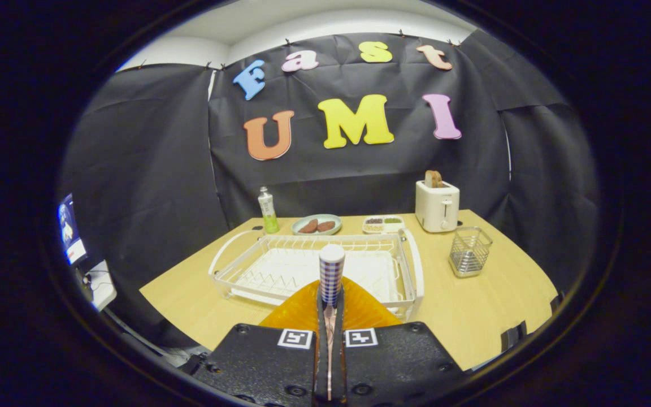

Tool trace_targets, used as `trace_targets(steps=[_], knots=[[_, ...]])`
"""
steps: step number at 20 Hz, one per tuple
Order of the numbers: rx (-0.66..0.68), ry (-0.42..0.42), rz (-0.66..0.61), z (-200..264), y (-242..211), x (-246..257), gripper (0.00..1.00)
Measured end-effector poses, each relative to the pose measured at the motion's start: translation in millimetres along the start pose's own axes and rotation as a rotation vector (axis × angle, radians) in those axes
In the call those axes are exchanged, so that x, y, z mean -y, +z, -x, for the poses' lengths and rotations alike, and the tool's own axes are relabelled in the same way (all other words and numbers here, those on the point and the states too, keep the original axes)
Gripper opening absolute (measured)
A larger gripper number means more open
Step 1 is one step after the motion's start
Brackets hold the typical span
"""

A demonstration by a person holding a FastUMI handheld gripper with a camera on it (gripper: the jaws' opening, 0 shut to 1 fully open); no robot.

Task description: Take the plate from the dish rack, then take the spoon from the basket and place it into the plate.

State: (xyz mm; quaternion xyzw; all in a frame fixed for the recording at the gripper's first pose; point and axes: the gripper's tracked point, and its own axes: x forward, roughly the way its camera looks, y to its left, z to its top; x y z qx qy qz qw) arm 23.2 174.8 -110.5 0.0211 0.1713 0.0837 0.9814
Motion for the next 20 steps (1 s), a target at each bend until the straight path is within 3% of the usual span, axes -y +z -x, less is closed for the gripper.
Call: trace_targets(steps=[8, 20], knots=[[-0.057, -0.017, -0.043, -19.2, -27.3, -9.3, 0.08], [-0.096, 0.053, -0.098, -28.8, -43.5, -17.3, 0.16]])
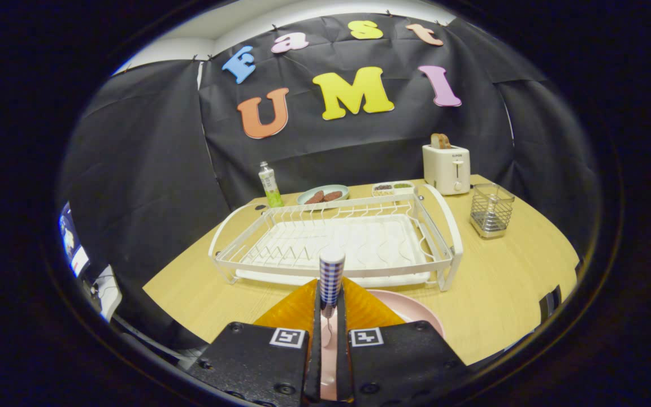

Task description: Take the plate from the dish rack, then take the spoon from the basket and place it into the plate.

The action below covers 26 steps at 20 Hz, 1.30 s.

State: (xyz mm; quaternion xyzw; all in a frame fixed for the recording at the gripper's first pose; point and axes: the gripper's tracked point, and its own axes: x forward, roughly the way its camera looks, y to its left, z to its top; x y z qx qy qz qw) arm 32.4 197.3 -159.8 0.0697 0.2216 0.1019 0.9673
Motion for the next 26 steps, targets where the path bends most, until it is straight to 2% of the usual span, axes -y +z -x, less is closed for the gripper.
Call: trace_targets(steps=[2, 5, 6, 7, 9, 14, 16, 19, 22, 26], knots=[[0.025, -0.002, -0.014, 3.4, 7.9, 6.2, 0.17], [0.075, -0.012, -0.026, 9.0, 17.9, 15.4, 0.41], [0.089, -0.015, -0.025, 11.8, 22.0, 18.7, 0.44], [0.1, -0.023, -0.025, 12.7, 23.8, 24.0, 0.52], [0.128, -0.035, -0.032, 16.7, 30.0, 30.6, 0.61], [0.183, -0.039, -0.046, 26.7, 43.9, 42.2, 0.74], [0.221, -0.036, -0.049, 34.6, 53.2, 46.6, 0.87], [0.287, -0.067, -0.006, 52.8, 68.7, 58.2, 0.98], [0.361, -0.094, 0.058, 73.3, 85.9, 66.8, 1.0], [0.399, -0.074, 0.068, 98.0, 97.7, 74.1, 1.0]])
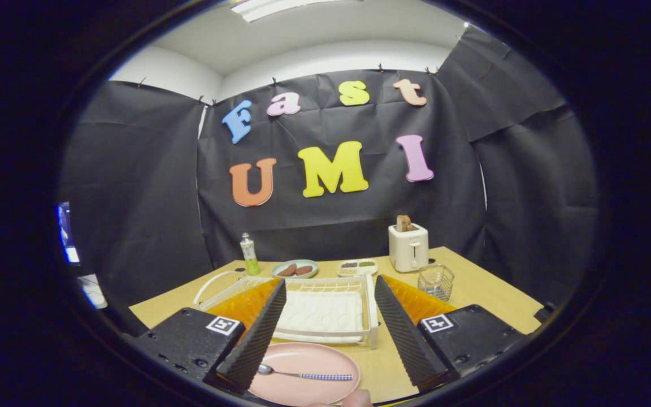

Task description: Take the plate from the dish rack, then take the spoon from the basket and place it into the plate.

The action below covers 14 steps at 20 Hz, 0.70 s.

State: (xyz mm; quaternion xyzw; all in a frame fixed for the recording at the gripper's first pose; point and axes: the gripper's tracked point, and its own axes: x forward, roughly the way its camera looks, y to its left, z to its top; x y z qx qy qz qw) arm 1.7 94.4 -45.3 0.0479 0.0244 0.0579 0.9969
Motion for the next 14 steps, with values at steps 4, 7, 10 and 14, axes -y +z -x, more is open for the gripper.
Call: trace_targets(steps=[4, 7, 10, 14], knots=[[0.076, -0.041, 0.037, 14.5, 25.8, 28.8, 1.0], [0.133, -0.083, 0.062, 15.6, 37.6, 53.0, 1.0], [0.151, -0.101, 0.055, 17.4, 43.3, 67.1, 1.0], [0.172, -0.142, 0.08, 18.7, 45.9, 85.5, 1.0]])
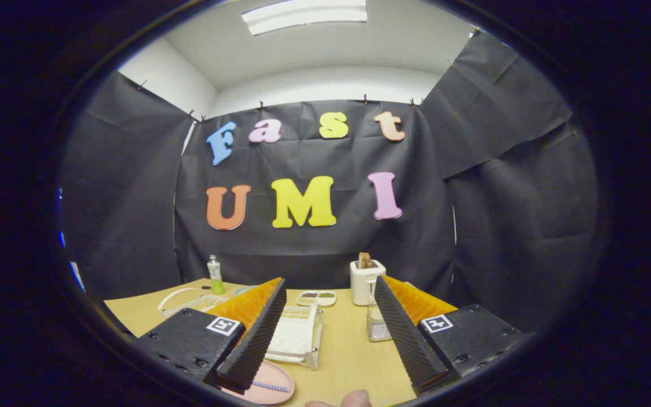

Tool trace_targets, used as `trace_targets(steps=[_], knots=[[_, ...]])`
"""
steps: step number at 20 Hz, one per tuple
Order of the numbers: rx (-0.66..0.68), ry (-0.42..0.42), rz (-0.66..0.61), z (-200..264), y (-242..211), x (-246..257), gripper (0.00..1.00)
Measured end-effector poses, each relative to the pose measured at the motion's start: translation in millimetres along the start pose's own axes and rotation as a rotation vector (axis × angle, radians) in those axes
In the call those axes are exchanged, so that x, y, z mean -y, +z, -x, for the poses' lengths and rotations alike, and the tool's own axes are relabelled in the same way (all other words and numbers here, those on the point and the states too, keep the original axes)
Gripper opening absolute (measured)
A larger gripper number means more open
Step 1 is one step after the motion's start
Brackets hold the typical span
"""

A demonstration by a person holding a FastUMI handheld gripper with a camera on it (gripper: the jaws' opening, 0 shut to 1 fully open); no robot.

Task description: Take the plate from the dish rack, then take the spoon from the basket and place it into the plate.

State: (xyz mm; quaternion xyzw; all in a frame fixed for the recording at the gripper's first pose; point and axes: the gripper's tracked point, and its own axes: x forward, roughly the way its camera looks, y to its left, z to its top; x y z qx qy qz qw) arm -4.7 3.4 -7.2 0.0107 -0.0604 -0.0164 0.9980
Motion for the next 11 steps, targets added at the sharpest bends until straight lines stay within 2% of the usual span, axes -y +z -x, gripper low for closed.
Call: trace_targets(steps=[2, 11], knots=[[0.007, -0.017, 0.017, -1.1, 0.3, 4.4, 1.0], [-0.025, 0.007, -0.033, -7.8, -3.8, -6.5, 1.0]])
